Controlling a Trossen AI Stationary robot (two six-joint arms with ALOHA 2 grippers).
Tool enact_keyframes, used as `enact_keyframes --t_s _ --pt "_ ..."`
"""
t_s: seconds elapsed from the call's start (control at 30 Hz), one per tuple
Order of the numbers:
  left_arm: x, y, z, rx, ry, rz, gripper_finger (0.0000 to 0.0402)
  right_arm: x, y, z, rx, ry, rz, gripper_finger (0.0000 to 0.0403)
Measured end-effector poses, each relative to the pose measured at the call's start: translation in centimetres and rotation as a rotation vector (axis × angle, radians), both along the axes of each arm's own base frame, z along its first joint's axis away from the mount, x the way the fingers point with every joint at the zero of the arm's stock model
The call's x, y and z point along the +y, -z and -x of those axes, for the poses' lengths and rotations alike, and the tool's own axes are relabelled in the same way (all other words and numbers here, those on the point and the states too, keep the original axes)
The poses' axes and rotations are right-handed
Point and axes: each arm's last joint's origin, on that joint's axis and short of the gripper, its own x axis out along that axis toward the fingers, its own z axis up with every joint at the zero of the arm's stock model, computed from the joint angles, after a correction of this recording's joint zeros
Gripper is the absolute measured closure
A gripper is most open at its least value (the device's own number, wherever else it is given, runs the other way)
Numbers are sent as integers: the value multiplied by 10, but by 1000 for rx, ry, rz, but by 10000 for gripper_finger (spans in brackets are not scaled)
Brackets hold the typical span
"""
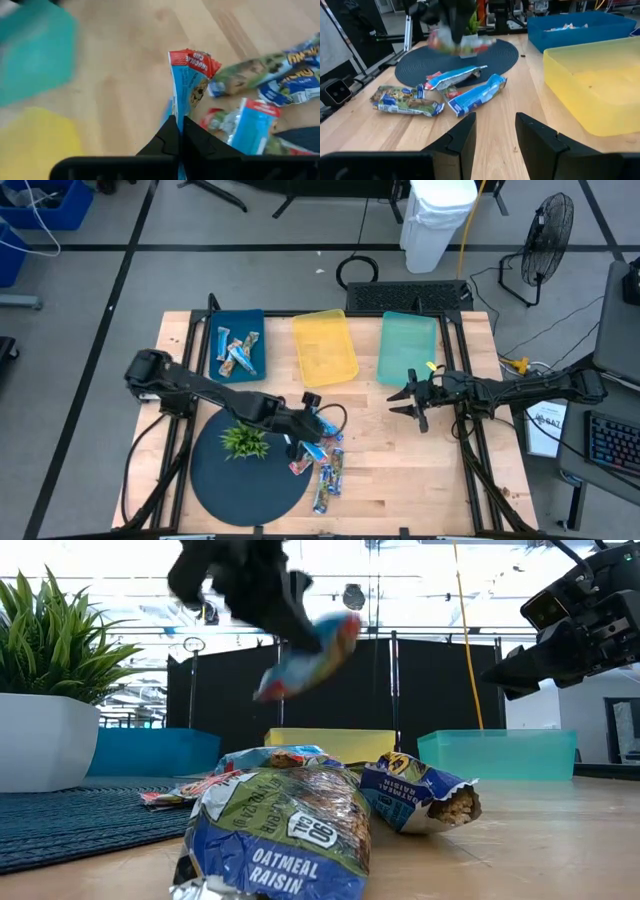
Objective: Pick and place Granola Bars by type
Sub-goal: Put the red granola bar into the yellow bin
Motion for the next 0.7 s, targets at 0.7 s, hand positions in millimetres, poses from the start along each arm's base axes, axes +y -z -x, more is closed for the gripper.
enact_keyframes --t_s 0.7 --pt "131 -29 9 -279 -106 62 400 0 1 -1 12 0 -1 275"
